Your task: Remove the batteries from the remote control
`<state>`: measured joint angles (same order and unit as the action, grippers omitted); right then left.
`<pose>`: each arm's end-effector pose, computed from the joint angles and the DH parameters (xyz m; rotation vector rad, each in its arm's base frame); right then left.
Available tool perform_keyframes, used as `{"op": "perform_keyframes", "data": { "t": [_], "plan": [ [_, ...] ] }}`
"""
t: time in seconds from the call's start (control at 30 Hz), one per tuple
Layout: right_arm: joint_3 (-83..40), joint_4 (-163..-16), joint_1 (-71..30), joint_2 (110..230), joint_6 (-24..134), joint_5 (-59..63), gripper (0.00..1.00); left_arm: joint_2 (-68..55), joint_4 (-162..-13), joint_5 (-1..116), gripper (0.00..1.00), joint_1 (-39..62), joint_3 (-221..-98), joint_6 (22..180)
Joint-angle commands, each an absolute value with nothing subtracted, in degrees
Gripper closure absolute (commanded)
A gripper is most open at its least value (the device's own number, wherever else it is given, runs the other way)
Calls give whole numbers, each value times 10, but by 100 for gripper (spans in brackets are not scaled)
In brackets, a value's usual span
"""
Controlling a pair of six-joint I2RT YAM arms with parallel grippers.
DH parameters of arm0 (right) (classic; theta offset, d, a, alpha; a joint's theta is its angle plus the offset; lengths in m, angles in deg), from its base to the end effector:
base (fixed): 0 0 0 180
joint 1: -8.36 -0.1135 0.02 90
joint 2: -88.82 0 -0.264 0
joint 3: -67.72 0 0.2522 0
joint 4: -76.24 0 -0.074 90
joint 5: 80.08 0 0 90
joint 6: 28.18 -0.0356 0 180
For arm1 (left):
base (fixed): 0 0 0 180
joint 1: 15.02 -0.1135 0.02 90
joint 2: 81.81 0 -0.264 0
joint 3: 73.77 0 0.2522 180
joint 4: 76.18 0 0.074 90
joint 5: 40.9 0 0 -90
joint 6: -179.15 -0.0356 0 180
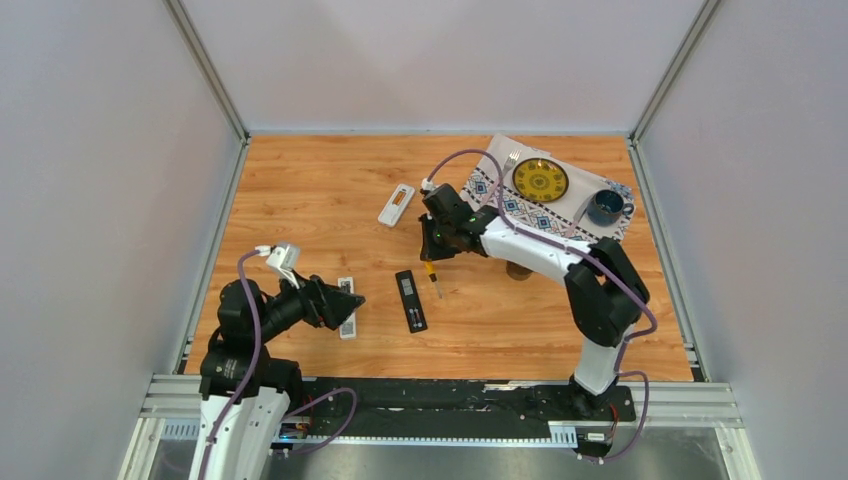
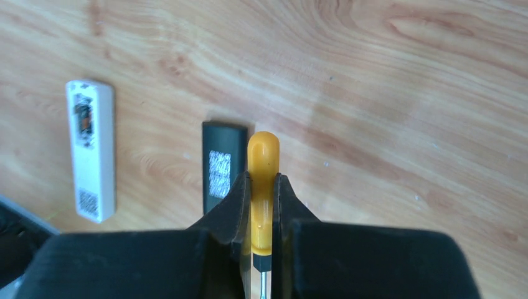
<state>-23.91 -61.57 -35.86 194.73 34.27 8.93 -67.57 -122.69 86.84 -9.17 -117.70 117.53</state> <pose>0.2843 0.2775 0.2138 -0.3889 2.6069 0.4839 0.0783 -0.0299 0.2738 0.1000 1.9246 -1.0183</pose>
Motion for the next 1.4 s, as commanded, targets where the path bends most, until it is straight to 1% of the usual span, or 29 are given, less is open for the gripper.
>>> {"op": "perform_keyframes", "data": {
  "t": [0.0,0.13,0.23,0.33,0.37,0.43,0.47,0.53,0.57,0.77,0.83,0.97,1.03,1.13,1.2,1.23,1.27,1.3,1.33,1.37],
  "plan": [
    [-182,-676,-336,1858,352,27,100,-676,-1172,889,6,-96,-1143,1215],
    [-129,-699,-325,1788,359,-4,100,-663,-1152,892,7,-94,-1135,1215],
    [-101,-715,-324,1739,364,-16,100,-641,-1145,870,7,-74,-1139,1213],
    [-88,-719,-323,1702,367,-34,100,-599,-1125,816,7,-9,-1144,1216],
    [-84,-722,-323,1684,365,-38,100,-584,-1118,778,7,36,-1149,1212],
    [-75,-736,-322,1666,354,-37,100,-525,-1106,743,7,84,-1173,1204],
    [-65,-741,-322,1649,351,-36,100,-502,-1098,720,7,125,-1184,1202],
    [-54,-760,-318,1633,332,-35,100,-447,-1073,708,7,161,-1203,1209],
    [-40,-767,-316,1618,324,-39,100,-431,-1030,706,7,189,-1206,1217],
    [25,-879,-311,1563,237,-77,100,-316,-794,706,6,273,-1193,1291],
    [47,-918,-311,1555,218,-84,100,-269,-756,704,6,287,-1205,1303],
    [57,-924,-311,1545,197,-87,100,-198,-680,698,7,302,-1221,1325],
    [65,-925,-312,1539,190,-77,100,-176,-681,695,8,306,-1241,1323],
    [66,-915,-312,1525,188,-59,100,-144,-688,693,19,314,-1264,1319],
    [64,-905,-312,1515,190,-43,100,-136,-683,689,35,318,-1266,1318],
    [63,-902,-312,1511,192,-37,100,-135,-686,684,45,318,-1268,1317],
    [60,-882,-312,1504,195,-25,100,-133,-696,680,66,318,-1270,1317],
    [61,-875,-312,1501,198,-21,100,-133,-701,678,75,318,-1273,1315],
    [61,-874,-313,1493,200,-19,100,-132,-706,674,89,318,-1273,1315],
    [63,-873,-312,1489,200,-13,100,-131,-707,674,95,318,-1272,1316]
  ]
}}
